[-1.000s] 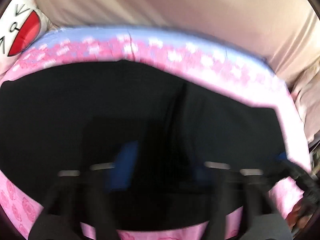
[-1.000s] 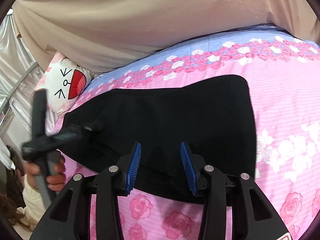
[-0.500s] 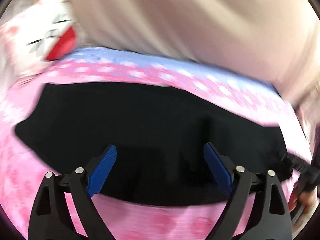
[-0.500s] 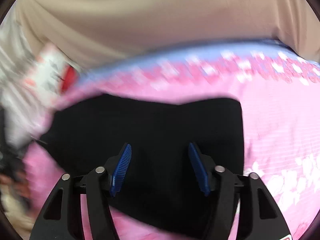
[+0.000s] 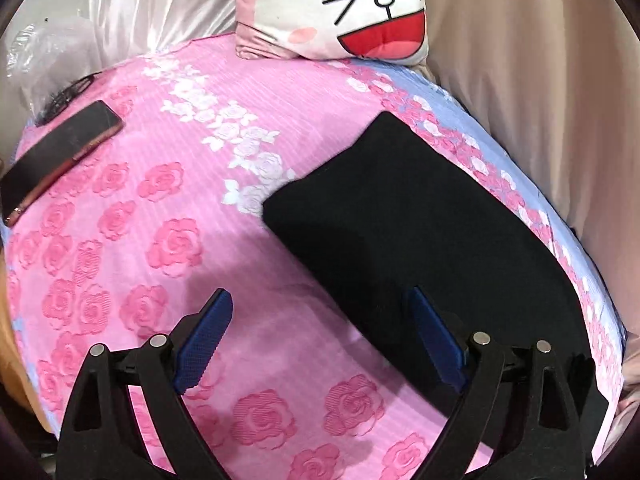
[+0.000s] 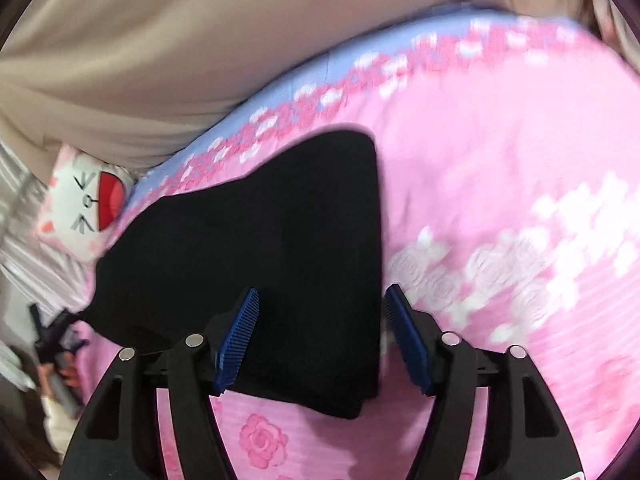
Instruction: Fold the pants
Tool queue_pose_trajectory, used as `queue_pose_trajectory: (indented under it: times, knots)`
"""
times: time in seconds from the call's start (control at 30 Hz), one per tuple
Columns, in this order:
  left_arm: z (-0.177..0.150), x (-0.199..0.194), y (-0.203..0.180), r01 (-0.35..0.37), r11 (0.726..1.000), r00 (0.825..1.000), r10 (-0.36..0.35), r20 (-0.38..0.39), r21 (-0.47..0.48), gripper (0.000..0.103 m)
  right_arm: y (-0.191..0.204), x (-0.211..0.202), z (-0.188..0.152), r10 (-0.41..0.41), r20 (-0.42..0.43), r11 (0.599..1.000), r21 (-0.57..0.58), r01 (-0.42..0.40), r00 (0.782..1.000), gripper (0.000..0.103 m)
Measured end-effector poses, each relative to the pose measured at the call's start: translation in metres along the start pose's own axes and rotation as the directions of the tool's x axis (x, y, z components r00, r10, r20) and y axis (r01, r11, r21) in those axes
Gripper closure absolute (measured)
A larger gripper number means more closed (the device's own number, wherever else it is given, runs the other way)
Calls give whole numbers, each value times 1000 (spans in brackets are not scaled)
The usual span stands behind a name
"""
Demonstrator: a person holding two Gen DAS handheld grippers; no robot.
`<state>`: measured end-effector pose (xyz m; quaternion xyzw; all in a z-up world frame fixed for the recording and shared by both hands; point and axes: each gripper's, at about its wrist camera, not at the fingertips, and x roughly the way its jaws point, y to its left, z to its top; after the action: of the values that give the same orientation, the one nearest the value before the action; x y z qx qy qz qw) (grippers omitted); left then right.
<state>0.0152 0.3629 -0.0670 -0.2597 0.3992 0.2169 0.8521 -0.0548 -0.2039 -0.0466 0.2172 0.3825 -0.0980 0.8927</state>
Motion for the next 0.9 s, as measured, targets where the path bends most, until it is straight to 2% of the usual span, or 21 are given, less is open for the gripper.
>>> queue_pose_trajectory:
  times: [0.03,0.1,0.13,0.17,0.23,0.27,0.37,0.43,0.53,0.67,0.8,0.87,0.9]
  knots:
    - [-1,2,-2,1,1000,1000,-1,-9,5,16,3,2,0,19,5,1000,-9,-19,1000,30]
    - [-4,1,-8,7,1000,1000,-7,-14,7,16,12,7,0,-7,20,999,-35,7,1000,30]
    - [-4,0,-13,14,1000,1000,-14,-14,11,16,15,8,0,-16,26,999,-46,17,1000,36]
    - [-2,-2,-18,20,1000,1000,-19,-12,14,16,16,8,0,-32,38,998,-49,34,999,66]
    - [-7,-12,-30,30,999,1000,-30,1,31,16,9,7,3,11,33,1000,-5,-11,999,79]
    - [-10,-17,-35,32,999,999,-32,4,43,16,9,2,3,24,45,1000,7,-24,999,83]
    - [-15,-26,-64,45,993,999,-47,15,113,16,14,-15,4,13,95,1000,-20,-12,995,86]
    - [-20,-33,-85,62,986,998,-66,20,156,15,7,-32,7,32,137,999,-7,-32,990,88]
    - [-35,-46,-121,89,964,995,-99,26,249,11,-7,-50,11,42,162,999,-18,-39,986,89]
    - [-57,-51,-154,55,936,996,-74,41,348,11,-34,-76,9,-37,201,999,3,37,979,89]
    - [-69,-37,-161,87,932,996,-83,-26,351,11,-81,-103,-3,-177,212,983,79,163,961,87]
    - [-74,-27,-163,84,931,996,-72,-46,356,11,-101,-101,-11,-205,137,977,86,194,969,76]
    - [-76,-23,-164,74,929,997,-60,-49,363,11,-103,-100,-14,-247,120,967,95,236,962,69]
